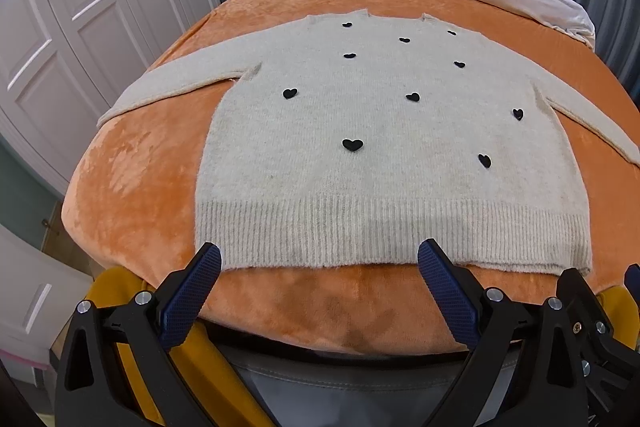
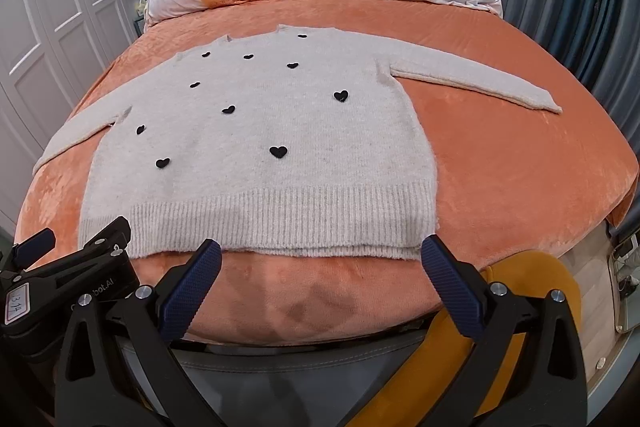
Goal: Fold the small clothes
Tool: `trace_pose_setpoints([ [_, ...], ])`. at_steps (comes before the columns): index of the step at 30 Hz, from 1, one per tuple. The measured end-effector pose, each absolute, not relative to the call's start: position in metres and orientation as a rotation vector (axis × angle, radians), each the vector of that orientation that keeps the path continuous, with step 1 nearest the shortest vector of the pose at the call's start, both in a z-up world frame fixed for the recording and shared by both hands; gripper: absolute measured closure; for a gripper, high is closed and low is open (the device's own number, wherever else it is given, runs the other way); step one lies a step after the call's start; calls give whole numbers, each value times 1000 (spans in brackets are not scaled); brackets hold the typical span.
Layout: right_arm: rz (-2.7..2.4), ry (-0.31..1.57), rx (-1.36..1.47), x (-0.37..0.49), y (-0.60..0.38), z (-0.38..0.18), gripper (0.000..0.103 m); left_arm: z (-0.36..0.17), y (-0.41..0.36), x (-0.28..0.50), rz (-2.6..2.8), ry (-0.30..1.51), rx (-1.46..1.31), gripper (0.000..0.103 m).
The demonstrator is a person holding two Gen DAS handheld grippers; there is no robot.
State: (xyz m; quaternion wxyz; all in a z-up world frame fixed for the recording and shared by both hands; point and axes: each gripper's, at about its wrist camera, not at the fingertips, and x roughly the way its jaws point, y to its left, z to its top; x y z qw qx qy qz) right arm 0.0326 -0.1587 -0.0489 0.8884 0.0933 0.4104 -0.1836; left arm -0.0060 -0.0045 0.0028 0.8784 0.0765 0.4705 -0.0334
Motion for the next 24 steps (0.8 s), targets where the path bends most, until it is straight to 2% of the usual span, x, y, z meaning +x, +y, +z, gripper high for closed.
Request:
trace_pose_setpoints([
  [24, -386, 851, 199, 29, -158, -48, 5, 6, -2, -7, -75, 980, 160, 7],
])
